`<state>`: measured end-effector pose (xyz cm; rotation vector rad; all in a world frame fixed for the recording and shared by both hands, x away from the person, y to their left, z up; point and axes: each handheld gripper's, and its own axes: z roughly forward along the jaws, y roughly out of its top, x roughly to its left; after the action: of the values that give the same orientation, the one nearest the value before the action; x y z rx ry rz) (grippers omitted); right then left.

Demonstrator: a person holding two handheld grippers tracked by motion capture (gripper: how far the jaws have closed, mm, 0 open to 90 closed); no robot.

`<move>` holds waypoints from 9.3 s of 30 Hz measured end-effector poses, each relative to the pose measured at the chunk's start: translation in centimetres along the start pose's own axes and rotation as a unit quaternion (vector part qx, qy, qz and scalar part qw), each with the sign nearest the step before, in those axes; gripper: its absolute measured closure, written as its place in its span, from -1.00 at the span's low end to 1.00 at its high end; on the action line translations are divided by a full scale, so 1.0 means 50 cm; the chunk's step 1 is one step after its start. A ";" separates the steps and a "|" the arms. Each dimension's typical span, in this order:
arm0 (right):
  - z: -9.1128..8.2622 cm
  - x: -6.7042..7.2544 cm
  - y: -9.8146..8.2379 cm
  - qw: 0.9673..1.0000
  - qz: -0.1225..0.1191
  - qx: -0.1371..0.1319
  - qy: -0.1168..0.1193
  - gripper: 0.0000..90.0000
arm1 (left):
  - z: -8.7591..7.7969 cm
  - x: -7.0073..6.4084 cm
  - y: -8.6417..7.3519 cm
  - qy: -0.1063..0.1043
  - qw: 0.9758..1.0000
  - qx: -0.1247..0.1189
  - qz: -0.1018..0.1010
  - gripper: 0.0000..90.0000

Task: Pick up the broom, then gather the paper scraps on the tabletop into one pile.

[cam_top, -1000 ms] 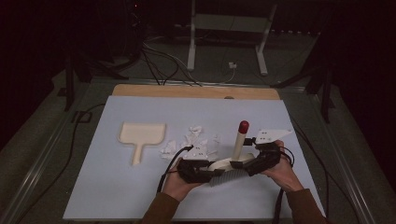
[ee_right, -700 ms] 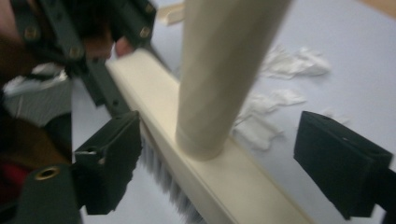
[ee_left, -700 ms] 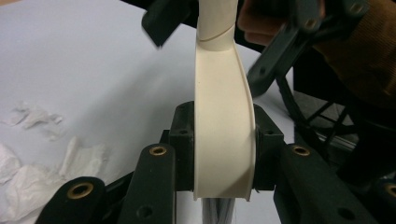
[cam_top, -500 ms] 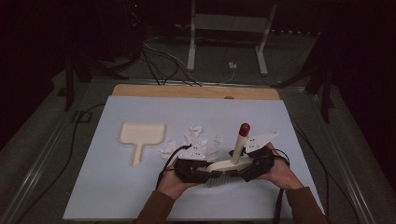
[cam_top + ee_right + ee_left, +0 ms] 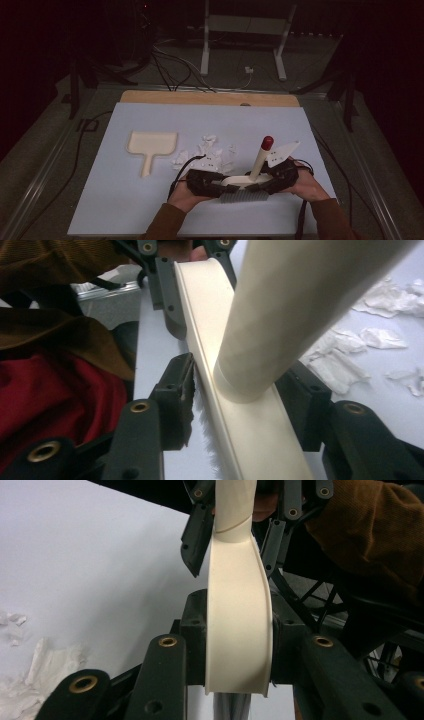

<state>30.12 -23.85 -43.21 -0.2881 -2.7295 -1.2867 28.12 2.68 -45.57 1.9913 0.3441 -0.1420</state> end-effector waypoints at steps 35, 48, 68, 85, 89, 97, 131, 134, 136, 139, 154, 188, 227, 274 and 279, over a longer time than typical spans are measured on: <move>-0.006 -0.007 -0.007 0.998 0.027 -0.037 -0.033 0.50 | -0.035 0.013 0.005 0.119 0.990 -0.046 -0.057 -0.90; -0.010 -0.009 -0.008 0.997 0.038 -0.046 -0.042 0.50 | -0.056 0.008 0.003 0.191 0.979 -0.057 -0.038 -0.99; -0.006 -0.014 0.005 0.994 0.062 -0.079 -0.050 0.50 | -0.211 -0.002 -0.071 0.341 0.933 -0.091 -0.067 -0.99; 0.019 -0.044 0.037 0.981 0.133 -0.111 -0.086 0.50 | -0.326 -0.011 -0.174 0.428 0.897 -0.068 -0.089 -0.99; 0.018 -0.051 0.050 0.976 0.143 -0.128 -0.107 0.50 | -0.339 -0.010 -0.195 0.438 0.890 -0.073 -0.101 -0.99; 0.029 -0.058 0.067 0.961 0.190 -0.154 -0.126 0.50 | -0.350 -0.009 -0.210 0.442 0.887 -0.073 -0.110 -0.99; 0.228 -0.050 0.152 0.952 0.262 -0.144 -0.063 0.50 | -0.366 -0.011 -0.223 0.458 0.878 -0.080 -0.117 -0.99; 0.248 -0.050 0.159 0.950 0.273 -0.139 -0.058 0.50 | -0.369 -0.011 -0.223 0.459 0.877 -0.080 -0.118 -0.99; 0.253 -0.050 0.162 0.949 0.276 -0.139 -0.057 0.50 | -0.373 -0.012 -0.224 0.460 0.876 -0.082 -0.119 -0.99; 0.266 -0.049 0.171 0.949 0.279 -0.138 -0.054 0.50 | -0.376 -0.012 -0.225 0.462 0.875 -0.085 -0.121 -0.99; 0.325 -0.049 0.174 0.945 0.306 -0.103 -0.061 0.50 | -0.375 -0.014 -0.224 0.468 0.872 -0.083 -0.116 -0.99; 0.239 -0.107 0.121 0.915 0.347 -0.078 -0.191 0.50 | -0.370 -0.013 -0.224 0.467 0.873 -0.076 -0.116 -0.99; 0.181 -0.071 0.128 0.945 0.280 -0.064 -0.156 0.50 | -0.367 -0.011 -0.227 0.464 0.874 -0.074 -0.121 -0.99; 0.070 -0.085 0.123 0.971 0.123 -0.082 -0.189 0.50 | -0.361 -0.010 -0.228 0.461 0.876 -0.070 -0.123 -0.99; 0.038 -0.096 0.124 0.958 0.144 -0.099 -0.230 0.50 | -0.362 -0.010 -0.229 0.461 0.876 -0.071 -0.124 -0.99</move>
<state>36.14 -19.10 -40.60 -1.0855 -2.7522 -1.5632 23.18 23.45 -47.51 1.7382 1.1817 0.6851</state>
